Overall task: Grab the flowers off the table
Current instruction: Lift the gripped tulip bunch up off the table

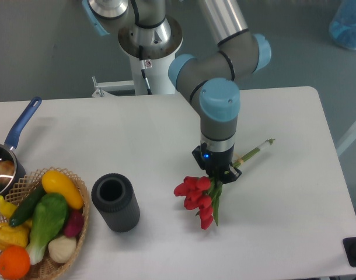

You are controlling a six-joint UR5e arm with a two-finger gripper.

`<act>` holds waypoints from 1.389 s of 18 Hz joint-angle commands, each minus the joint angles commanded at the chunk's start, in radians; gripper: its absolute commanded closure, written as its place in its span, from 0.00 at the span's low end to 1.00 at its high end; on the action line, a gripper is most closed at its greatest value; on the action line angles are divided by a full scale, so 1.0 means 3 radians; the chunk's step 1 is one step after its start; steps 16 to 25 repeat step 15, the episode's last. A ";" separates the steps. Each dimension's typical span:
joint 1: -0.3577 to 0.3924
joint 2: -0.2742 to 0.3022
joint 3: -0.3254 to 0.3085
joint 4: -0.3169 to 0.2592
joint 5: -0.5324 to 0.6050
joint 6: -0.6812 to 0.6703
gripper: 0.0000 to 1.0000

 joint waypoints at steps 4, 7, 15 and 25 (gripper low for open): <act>-0.0026 0.0005 0.0261 -0.0281 0.0000 0.0036 0.93; -0.0021 0.0010 0.0445 -0.0608 0.0015 0.0107 0.93; 0.0041 0.0112 0.0696 -0.0911 0.0000 0.0138 0.93; 0.0041 0.0112 0.0696 -0.0911 0.0000 0.0138 0.93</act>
